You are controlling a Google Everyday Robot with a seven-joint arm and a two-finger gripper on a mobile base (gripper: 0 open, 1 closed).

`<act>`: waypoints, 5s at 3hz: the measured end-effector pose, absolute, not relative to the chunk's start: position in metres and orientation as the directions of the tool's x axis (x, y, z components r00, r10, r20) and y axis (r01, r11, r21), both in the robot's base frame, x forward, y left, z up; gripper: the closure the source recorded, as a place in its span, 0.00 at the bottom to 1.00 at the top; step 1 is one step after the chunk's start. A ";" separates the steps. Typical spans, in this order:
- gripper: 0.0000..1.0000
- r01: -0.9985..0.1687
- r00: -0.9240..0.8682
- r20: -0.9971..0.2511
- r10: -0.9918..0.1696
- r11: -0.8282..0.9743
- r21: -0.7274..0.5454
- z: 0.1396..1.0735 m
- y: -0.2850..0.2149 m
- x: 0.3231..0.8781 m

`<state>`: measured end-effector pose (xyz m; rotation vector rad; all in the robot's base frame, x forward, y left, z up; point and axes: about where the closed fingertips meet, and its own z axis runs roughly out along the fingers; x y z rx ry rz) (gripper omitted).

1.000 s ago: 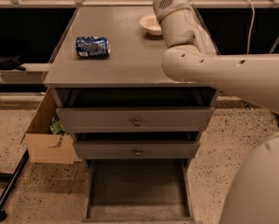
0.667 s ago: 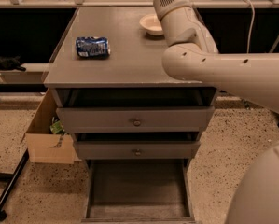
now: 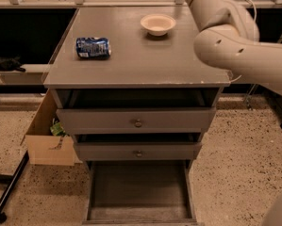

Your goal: Pick 7up can from bottom drawer and place on counter

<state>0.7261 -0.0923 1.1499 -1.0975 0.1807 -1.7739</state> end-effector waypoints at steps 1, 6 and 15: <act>1.00 0.609 -0.023 0.647 -0.762 -0.524 -0.595 1.158 -0.127 0.731; 1.00 0.460 0.382 0.701 -0.603 -0.534 -0.709 1.067 -0.078 0.739; 1.00 0.290 0.582 0.509 -0.634 -0.423 -0.858 0.947 0.015 0.745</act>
Offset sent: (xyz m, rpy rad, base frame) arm -0.0241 0.0267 -0.1042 -0.1116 0.7635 0.5487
